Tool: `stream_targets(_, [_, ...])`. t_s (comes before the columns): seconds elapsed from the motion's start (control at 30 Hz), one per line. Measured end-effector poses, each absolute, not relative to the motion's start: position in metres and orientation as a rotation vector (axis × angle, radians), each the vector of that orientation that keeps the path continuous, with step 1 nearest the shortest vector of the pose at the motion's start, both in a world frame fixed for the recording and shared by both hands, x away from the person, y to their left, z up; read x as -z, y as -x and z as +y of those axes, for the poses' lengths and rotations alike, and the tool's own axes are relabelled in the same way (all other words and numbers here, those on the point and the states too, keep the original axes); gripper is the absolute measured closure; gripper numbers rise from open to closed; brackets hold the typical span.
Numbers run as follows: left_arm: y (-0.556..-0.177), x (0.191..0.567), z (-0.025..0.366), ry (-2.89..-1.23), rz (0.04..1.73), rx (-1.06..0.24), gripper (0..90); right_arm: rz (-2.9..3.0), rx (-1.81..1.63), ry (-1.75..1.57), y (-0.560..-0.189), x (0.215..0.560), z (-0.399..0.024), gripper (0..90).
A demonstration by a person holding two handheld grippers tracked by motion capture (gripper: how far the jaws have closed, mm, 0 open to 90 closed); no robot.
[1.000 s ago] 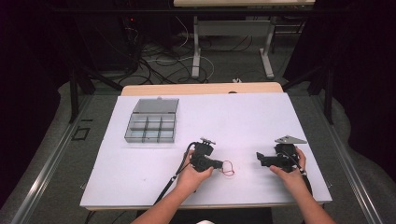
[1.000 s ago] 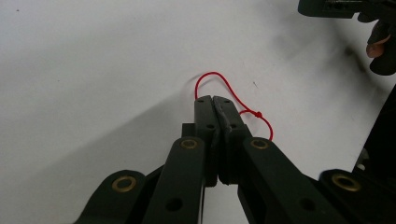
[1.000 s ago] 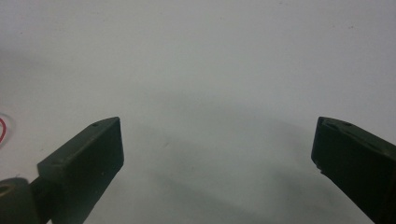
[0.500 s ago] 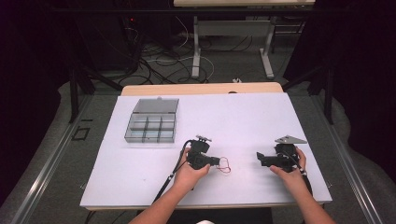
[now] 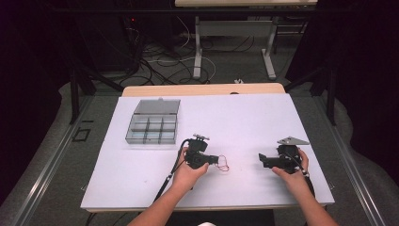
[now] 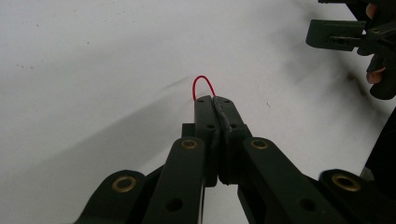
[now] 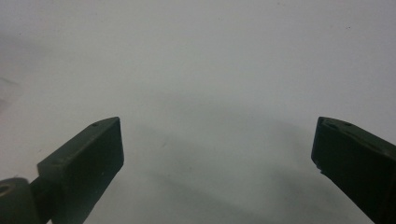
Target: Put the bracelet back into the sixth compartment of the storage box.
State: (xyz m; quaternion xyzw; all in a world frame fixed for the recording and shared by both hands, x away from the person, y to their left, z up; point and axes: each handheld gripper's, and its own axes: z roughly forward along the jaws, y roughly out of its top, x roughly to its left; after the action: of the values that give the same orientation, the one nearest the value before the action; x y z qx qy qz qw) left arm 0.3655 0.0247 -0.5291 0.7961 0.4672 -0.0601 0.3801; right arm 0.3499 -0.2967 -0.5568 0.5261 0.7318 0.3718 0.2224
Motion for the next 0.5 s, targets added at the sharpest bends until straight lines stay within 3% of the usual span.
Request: stream_targets(0.5, [-0.371,0.522,0.039,-1.992,1.237,0.116,90.0,2.021,-1.027,-1.453,-0.350,0.557,-0.297,2.3])
